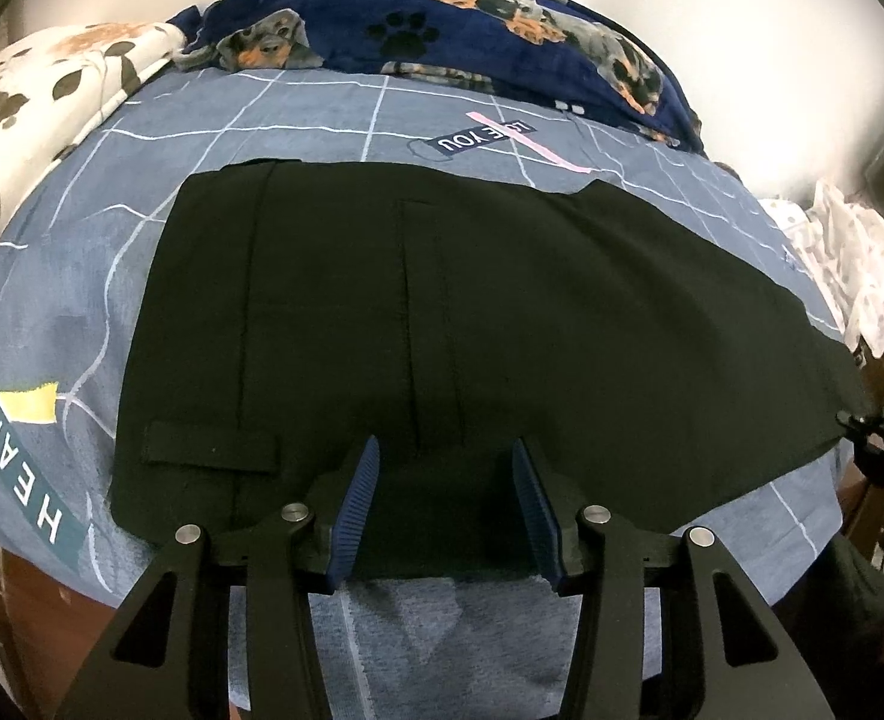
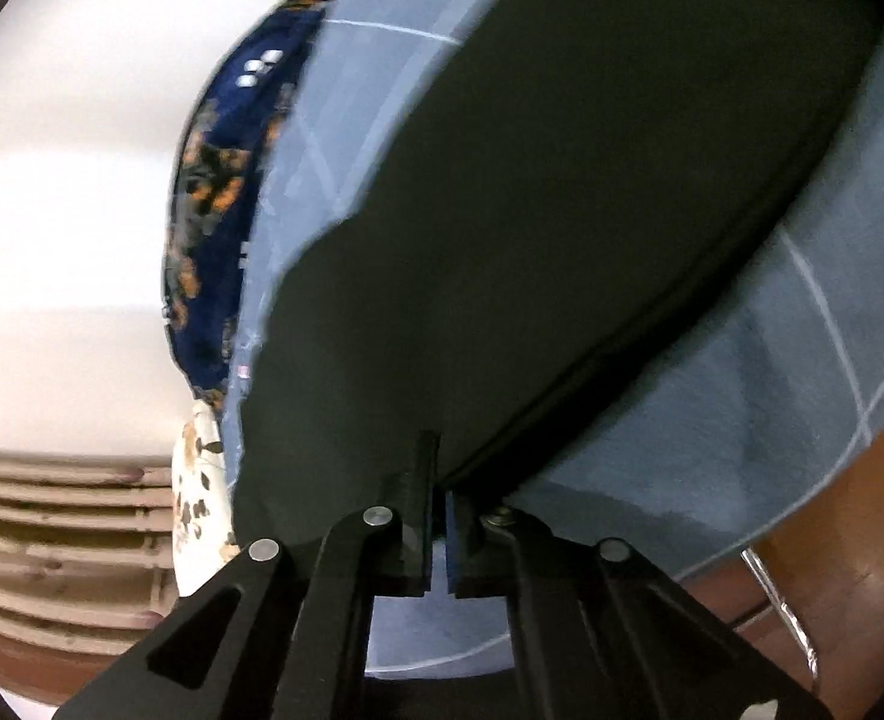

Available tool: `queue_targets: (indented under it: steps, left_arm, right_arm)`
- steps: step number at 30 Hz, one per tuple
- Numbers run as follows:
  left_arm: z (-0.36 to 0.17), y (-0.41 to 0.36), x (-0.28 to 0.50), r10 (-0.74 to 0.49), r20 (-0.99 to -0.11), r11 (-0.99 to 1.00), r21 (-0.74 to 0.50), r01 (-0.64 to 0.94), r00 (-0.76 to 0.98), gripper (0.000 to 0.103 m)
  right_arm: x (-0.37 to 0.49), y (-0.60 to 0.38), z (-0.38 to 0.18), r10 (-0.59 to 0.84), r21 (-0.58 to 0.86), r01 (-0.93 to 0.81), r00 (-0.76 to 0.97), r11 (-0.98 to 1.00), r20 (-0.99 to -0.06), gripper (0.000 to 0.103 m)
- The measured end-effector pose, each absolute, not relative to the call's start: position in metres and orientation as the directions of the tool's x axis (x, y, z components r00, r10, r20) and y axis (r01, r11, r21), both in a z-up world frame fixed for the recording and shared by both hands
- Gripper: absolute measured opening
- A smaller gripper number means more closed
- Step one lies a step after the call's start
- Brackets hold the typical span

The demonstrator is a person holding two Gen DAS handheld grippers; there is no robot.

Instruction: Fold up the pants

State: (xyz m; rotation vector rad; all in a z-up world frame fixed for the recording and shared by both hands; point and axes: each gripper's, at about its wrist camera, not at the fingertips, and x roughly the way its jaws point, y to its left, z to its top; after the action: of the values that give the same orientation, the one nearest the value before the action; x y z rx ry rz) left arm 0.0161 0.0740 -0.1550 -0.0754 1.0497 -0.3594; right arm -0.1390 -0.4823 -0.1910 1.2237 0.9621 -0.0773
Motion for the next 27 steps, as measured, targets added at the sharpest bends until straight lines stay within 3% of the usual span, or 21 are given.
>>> queue_targets:
  steps: [4, 6, 8, 13, 19, 21, 23, 27]
  left_arm:
    - [-0.156, 0.075, 0.016, -0.322, -0.835, 0.939, -0.223, 0.261, 0.447, 0.050]
    - [-0.155, 0.075, 0.017, -0.325, -0.835, 0.939, -0.227, 0.259, 0.445, 0.050]
    - [-0.155, 0.075, 0.016, -0.326, -0.834, 0.939, -0.229, 0.257, 0.445, 0.050]
    - [-0.155, 0.076, 0.017, -0.325, -0.834, 0.939, -0.228, 0.260, 0.445, 0.051]
    - [-0.154, 0.075, 0.015, -0.332, -0.831, 0.936, -0.232, 0.265, 0.445, 0.056]
    - [-0.154, 0.073, 0.014, -0.332, -0.830, 0.936, -0.231, 0.266, 0.448, 0.057]
    - [-0.154, 0.072, 0.013, -0.330, -0.830, 0.936, -0.227, 0.269, 0.449, 0.057]
    - [-0.154, 0.073, 0.014, -0.336, -0.830, 0.934, -0.234, 0.270, 0.444, 0.057]
  right_arm:
    - [-0.136, -0.486, -0.193, 0.437, 0.781, 0.513, 0.647, 0.357, -0.625, 0.005]
    - [-0.136, -0.486, -0.193, 0.459, 0.796, 0.509, 0.651, 0.328, -0.605, 0.013]
    - [-0.133, -0.480, -0.192, 0.488, 0.825, 0.483, 0.667, 0.293, -0.563, 0.039]
    - [-0.117, -0.447, -0.183, 0.567, 0.850, 0.432, 0.635, 0.302, -0.525, 0.049]
    - [-0.098, -0.396, -0.192, 0.637, 0.853, 0.421, 0.574, 0.310, -0.515, 0.048]
    - [-0.095, -0.386, -0.193, 0.637, 0.848, 0.418, 0.565, 0.328, -0.525, 0.037]
    - [-0.094, -0.377, -0.196, 0.621, 0.816, 0.443, 0.535, 0.371, -0.573, 0.007]
    - [-0.106, -0.377, -0.198, 0.602, 0.794, 0.464, 0.523, 0.393, -0.604, 0.005]
